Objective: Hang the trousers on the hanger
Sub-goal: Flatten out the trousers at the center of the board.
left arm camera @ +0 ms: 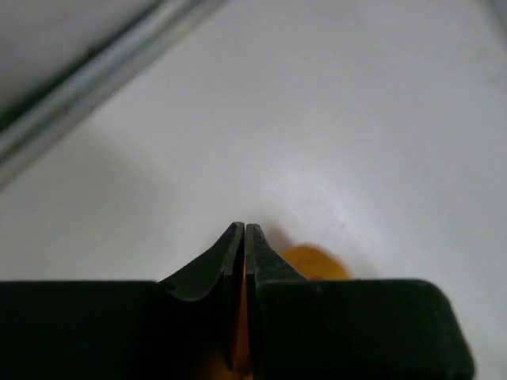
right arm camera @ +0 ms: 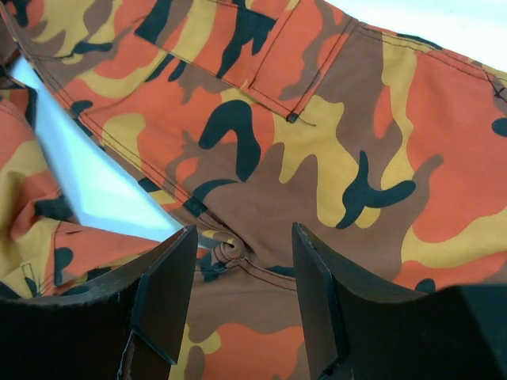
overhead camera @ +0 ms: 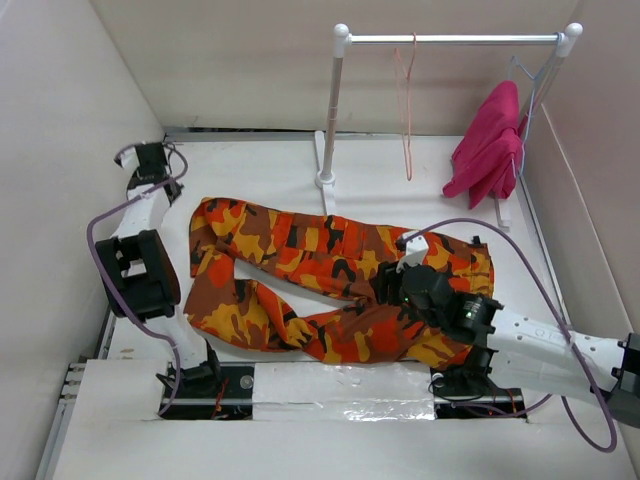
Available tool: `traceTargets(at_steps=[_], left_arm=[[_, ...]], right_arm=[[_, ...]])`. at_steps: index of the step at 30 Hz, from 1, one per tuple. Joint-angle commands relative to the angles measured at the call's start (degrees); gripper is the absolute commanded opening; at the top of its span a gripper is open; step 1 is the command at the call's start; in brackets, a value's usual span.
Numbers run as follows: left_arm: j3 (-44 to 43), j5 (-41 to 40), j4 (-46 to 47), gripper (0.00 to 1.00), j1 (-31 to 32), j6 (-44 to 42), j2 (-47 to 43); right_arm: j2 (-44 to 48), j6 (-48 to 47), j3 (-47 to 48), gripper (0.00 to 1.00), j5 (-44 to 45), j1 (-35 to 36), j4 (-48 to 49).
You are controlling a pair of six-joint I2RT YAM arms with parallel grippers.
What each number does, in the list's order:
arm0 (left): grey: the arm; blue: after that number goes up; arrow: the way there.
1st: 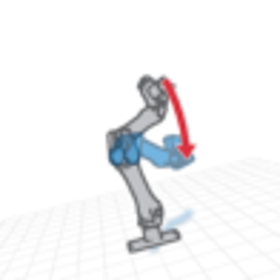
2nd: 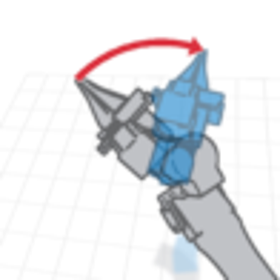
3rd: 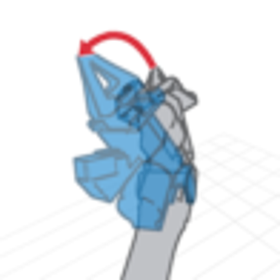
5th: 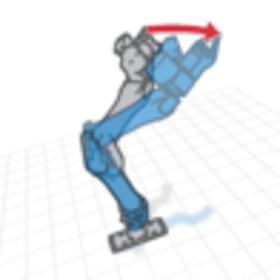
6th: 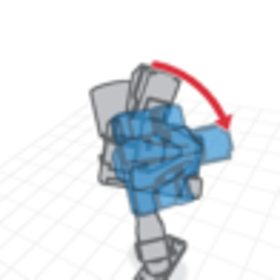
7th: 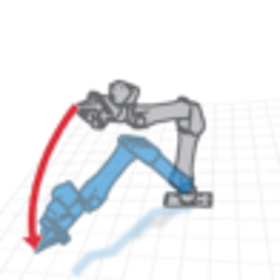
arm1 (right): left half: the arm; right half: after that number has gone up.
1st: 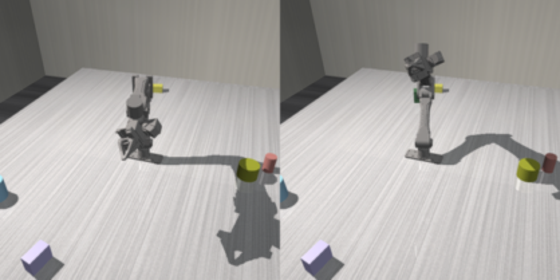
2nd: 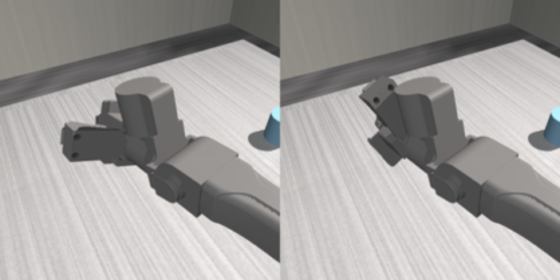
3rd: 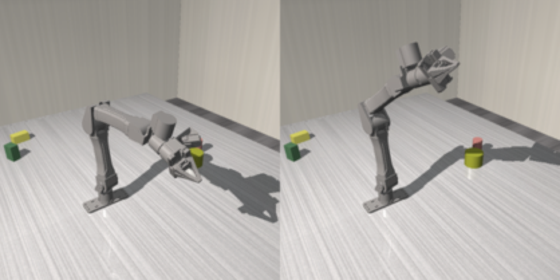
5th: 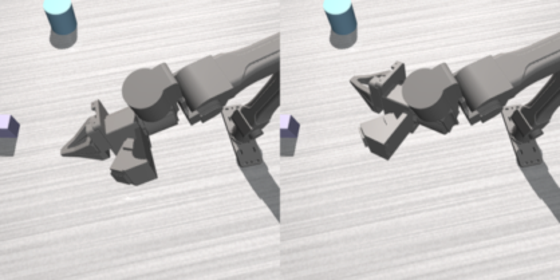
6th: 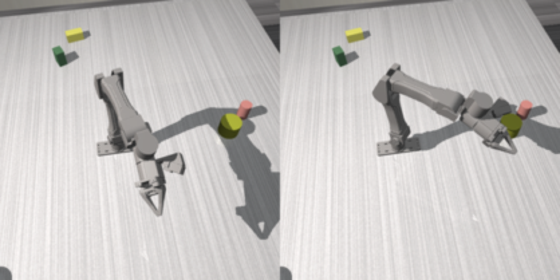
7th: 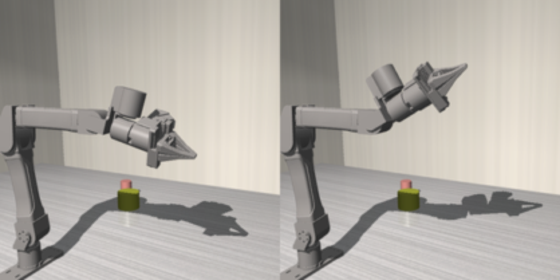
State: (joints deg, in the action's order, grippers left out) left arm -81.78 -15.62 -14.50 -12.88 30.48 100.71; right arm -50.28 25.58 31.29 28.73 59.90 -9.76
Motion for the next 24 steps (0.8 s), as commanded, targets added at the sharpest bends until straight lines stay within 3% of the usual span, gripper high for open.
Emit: traceTargets(at_steps=[1,3,8,13,16,19,20,24], left_arm=[[10.83,6.55,-2.11,0.04,-0.12,-0.87,-3.05],[15.23,8.67,-2.99,0.18,-0.12,-0.95,-3.76],[21.48,8.76,-3.34,0.41,-0.12,-4.54,-4.73],[23.33,9.99,-4.4,0.42,-0.12,-7.01,-1.57],[22.37,10.18,-5.88,0.37,2.06,-6.84,1.77],[20.61,4.73,-7.56,0.14,2.6,-6.31,3.44],[20.17,4.2,-7.65,0.0,2.6,-6.14,3.36],[17.19,4.63,-6.33,0.0,0.06,-5.43,-0.93]], right_arm=[[0.72,-1.5,0.35,0.57,-2.01,-1.62,5.01],[-0.51,-2.64,2.63,0.57,-1.58,-2.42,3.62],[-1.49,-4.66,3.7,0.57,-2.27,-3.82,5.18],[1.32,-5.19,0.19,0.57,-5.44,-6.37,6.86],[3.34,-5.8,-1.49,0.57,-6.76,-7.42,8.0],[4.66,-5.72,-1.49,0.57,-7.81,-7.43,7.83],[4.93,-5.72,-1.58,0.57,-7.9,-7.43,7.91],[5.19,-5.9,-2.11,0.57,-8.43,-7.43,8.53]])
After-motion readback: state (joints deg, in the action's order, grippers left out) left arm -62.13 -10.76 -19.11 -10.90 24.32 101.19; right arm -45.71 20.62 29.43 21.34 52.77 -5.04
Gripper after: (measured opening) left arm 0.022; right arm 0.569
